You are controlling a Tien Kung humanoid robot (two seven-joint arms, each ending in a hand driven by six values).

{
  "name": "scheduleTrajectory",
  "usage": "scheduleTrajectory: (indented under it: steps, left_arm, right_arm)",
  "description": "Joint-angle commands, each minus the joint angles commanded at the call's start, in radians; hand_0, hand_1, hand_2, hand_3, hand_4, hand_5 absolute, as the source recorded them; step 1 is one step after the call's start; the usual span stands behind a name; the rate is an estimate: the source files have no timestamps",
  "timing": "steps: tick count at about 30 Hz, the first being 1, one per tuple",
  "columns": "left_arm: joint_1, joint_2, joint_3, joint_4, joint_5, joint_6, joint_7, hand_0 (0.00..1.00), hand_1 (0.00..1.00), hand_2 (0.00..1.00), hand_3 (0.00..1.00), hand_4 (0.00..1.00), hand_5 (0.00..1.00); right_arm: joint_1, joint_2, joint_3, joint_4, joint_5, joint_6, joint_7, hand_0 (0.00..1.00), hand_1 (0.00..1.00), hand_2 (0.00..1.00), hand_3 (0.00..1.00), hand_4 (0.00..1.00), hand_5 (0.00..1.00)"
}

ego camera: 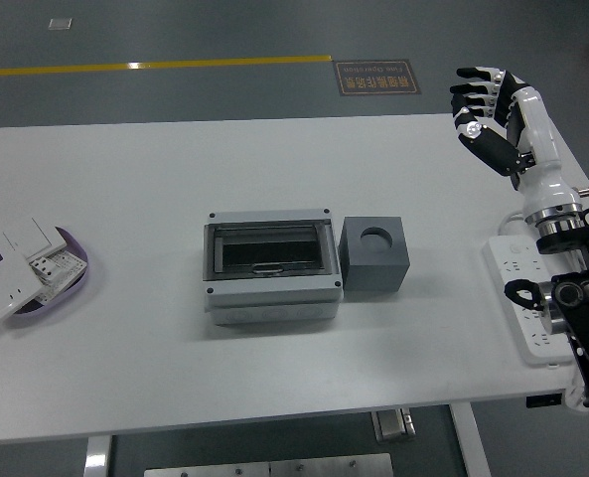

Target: Pick up the cylinder from the cube,place it in the box,flap close box

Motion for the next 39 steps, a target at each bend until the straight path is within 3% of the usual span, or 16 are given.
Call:
scheduleTrajectory:
  steps: [8,18,29,30,39]
  left_arm:
    - [0.04,-0.022,-0.004,0.0,-0.019,0.003,0.003,0.637,0.663,0.575,0.636,0.729,0.289]
    - [0.043,-0.013,0.006,0.0,-0.037,0.005,-0.003,0.637,0.663,0.574,0.636,0.726,0.286]
    - [0.03,-0.016,0.055,0.0,-0.096,0.005,-0.04,0.637,0.663,0.575,0.636,0.726,0.285]
    - [0.029,-0.016,0.057,0.0,-0.099,0.005,-0.042,0.637,0.663,0.575,0.636,0.726,0.284]
    - [0.024,-0.016,0.077,0.0,-0.118,0.005,-0.057,0.637,0.663,0.574,0.637,0.725,0.282]
  right_arm:
    - [-0.05,0.031,-0.017,-0.009,0.046,0.014,0.02,0.582,0.611,0.637,0.681,0.573,0.252]
    - [-0.068,0.057,-0.009,-0.015,0.072,0.027,0.038,0.583,0.614,0.639,0.683,0.577,0.246]
    - [-0.081,0.038,0.05,-0.026,0.138,0.063,0.06,0.577,0.613,0.641,0.683,0.581,0.241]
    - [-0.081,0.036,0.057,-0.026,0.143,0.064,0.062,0.578,0.618,0.644,0.682,0.65,0.21]
    - [-0.082,0.027,0.086,-0.028,0.173,0.071,0.08,0.584,0.618,0.645,0.676,0.678,0.209]
